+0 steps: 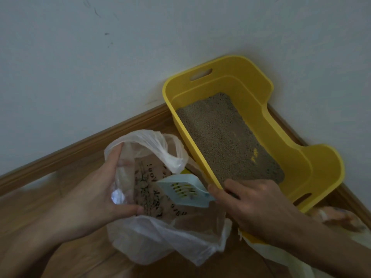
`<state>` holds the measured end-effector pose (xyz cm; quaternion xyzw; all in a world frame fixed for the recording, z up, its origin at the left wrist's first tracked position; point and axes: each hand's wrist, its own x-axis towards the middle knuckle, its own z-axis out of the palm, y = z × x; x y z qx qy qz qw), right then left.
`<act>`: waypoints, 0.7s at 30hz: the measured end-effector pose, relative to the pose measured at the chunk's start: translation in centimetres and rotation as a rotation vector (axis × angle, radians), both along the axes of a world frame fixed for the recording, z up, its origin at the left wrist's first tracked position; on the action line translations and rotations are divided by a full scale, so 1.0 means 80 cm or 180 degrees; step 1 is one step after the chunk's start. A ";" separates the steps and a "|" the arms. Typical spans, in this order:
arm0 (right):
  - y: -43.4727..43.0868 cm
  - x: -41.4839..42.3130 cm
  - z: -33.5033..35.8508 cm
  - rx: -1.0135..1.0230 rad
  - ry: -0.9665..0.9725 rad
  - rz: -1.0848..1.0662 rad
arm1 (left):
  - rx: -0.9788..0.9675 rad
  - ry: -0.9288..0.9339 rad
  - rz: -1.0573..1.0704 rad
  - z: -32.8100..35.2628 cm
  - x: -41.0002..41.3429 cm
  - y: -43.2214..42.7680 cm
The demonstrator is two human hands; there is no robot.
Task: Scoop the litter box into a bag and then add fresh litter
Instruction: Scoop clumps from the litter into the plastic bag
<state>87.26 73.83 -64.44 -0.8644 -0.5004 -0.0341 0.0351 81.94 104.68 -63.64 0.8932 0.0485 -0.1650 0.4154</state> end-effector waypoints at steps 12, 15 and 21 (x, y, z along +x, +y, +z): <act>-0.002 -0.009 -0.003 0.0192 -0.0597 0.0255 | 0.0001 0.0091 -0.0045 -0.003 0.003 -0.001; -0.001 -0.009 -0.003 0.0158 -0.0610 0.0362 | 0.0048 0.0111 -0.0024 -0.006 0.001 -0.003; 0.001 -0.008 -0.002 0.0032 -0.0515 0.0247 | 0.0141 -0.0020 -0.0039 -0.002 0.000 -0.011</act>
